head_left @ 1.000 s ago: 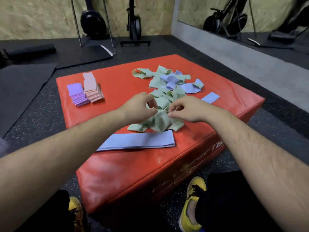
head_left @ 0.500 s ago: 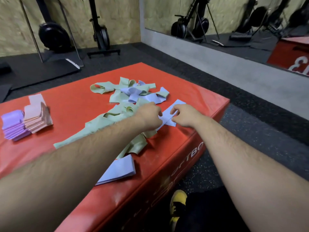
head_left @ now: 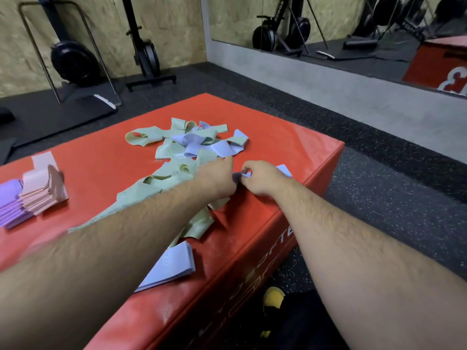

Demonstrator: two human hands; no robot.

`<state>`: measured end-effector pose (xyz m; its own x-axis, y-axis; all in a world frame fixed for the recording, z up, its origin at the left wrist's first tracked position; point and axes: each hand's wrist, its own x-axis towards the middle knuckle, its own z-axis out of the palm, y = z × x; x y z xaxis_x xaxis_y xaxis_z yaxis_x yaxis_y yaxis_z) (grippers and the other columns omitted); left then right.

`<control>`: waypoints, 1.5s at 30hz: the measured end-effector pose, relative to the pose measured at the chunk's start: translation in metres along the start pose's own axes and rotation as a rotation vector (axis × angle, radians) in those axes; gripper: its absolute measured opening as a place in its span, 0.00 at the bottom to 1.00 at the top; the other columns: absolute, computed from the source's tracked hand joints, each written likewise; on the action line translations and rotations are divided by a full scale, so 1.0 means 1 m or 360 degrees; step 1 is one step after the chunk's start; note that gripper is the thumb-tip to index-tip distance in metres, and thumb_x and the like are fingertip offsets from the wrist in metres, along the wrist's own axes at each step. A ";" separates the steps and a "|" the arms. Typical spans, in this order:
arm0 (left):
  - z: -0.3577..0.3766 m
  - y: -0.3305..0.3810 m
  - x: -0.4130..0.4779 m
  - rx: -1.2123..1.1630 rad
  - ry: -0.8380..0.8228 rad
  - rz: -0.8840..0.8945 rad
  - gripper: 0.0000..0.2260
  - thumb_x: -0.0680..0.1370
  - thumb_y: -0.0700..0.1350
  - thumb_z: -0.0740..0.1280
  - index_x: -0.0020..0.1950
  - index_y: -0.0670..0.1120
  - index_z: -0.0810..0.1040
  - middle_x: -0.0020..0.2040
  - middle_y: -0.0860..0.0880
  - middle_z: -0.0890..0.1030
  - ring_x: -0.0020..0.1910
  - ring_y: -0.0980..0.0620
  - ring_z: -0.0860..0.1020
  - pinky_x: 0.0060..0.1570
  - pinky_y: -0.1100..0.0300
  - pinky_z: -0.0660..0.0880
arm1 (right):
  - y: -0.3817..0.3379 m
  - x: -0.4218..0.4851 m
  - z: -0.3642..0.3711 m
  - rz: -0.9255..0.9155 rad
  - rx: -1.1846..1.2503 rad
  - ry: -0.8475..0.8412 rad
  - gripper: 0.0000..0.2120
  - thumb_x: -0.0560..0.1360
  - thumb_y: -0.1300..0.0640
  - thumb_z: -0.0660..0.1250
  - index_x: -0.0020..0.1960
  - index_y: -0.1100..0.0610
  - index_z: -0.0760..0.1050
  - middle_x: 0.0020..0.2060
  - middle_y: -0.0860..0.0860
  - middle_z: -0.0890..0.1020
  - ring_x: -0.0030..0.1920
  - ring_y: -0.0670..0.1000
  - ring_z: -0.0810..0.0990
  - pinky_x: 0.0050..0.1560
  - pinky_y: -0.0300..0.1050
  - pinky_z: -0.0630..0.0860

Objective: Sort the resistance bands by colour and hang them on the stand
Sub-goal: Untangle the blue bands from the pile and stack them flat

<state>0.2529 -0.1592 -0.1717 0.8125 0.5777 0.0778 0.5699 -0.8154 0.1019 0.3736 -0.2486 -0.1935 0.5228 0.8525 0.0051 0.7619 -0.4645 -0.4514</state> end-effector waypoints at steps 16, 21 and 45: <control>-0.047 -0.022 0.009 -0.1113 0.0246 -0.0237 0.10 0.75 0.46 0.72 0.53 0.48 0.75 0.43 0.48 0.79 0.41 0.49 0.79 0.37 0.59 0.75 | -0.019 -0.010 -0.027 0.0078 -0.0084 0.0270 0.21 0.76 0.47 0.67 0.68 0.45 0.69 0.63 0.52 0.74 0.64 0.60 0.71 0.61 0.53 0.71; -0.093 -0.023 0.007 -0.1406 0.0322 -0.0084 0.08 0.74 0.45 0.74 0.51 0.49 0.79 0.41 0.44 0.78 0.35 0.49 0.74 0.32 0.61 0.71 | -0.050 -0.007 -0.038 -0.0219 0.0447 0.0707 0.29 0.76 0.52 0.69 0.74 0.49 0.66 0.66 0.51 0.75 0.66 0.57 0.71 0.63 0.52 0.70; -0.153 -0.200 -0.235 -0.1449 0.0456 -0.0528 0.05 0.79 0.41 0.68 0.43 0.46 0.80 0.37 0.50 0.79 0.37 0.53 0.76 0.35 0.62 0.76 | -0.260 -0.079 -0.015 -0.0878 0.0560 -0.0271 0.05 0.77 0.53 0.71 0.47 0.51 0.75 0.33 0.48 0.77 0.33 0.46 0.72 0.37 0.44 0.68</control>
<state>-0.0708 -0.1260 -0.0585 0.5018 0.8550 0.1311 0.3543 -0.3414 0.8706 0.1400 -0.1987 -0.0633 0.0036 0.9817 0.1905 0.7152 0.1306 -0.6866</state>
